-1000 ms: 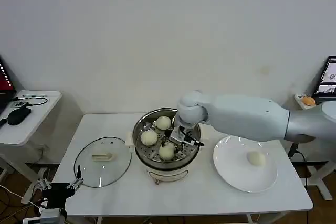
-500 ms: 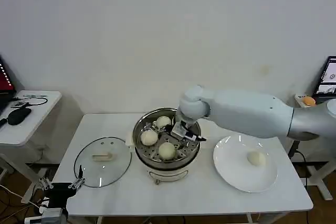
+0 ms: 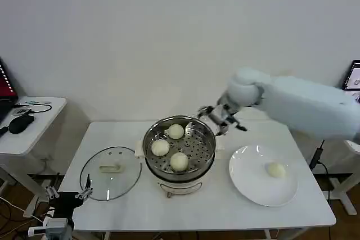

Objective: Take steamed baozi put them in steamer then cover it.

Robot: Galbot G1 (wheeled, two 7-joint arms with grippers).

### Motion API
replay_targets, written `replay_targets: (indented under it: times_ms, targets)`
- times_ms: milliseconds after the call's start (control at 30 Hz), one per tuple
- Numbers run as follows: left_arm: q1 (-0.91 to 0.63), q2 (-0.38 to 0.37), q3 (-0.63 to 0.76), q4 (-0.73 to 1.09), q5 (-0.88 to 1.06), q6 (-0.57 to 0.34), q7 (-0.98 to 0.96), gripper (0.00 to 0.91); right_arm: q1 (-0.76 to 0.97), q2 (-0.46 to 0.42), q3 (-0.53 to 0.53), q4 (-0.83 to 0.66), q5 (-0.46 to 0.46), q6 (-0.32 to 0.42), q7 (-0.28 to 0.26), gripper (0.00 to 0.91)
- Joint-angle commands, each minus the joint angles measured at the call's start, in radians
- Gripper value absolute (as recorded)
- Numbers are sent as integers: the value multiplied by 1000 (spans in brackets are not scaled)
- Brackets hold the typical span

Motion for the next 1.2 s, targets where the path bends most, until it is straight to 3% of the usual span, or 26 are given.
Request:
replay_targets:
  times_ms: [33, 67, 267, 400, 467, 600, 867, 1200]
  targets:
    - [-33, 30, 40, 12, -1, 3, 4, 907, -247, -448, 197, 89, -30, -137, 1, 907]
    - [-37, 33, 42, 15, -2, 4, 4, 907, -326, -471, 273, 92, -40, -134, 3, 907]
    - [-41, 45, 55, 25, -1, 2, 7, 907, -529, -510, 378, 66, -73, -134, 27, 907]
    - [-41, 46, 54, 31, -1, 2, 6, 907, -662, -491, 487, 18, -84, -149, 47, 907]
    - [-38, 47, 54, 34, 0, 1, 6, 907, -776, -468, 607, -12, -106, -149, 46, 907]
    - [-34, 48, 50, 41, 2, -1, 6, 907, -891, -420, 690, -49, -116, -162, 55, 907]
    - [-16, 51, 36, 41, 3, -3, 6, 907, -934, -316, 712, -139, -139, -181, 64, 907]
    - [-4, 46, 24, 32, 6, -4, 4, 907, -857, -220, 648, -243, -132, -166, 64, 907]
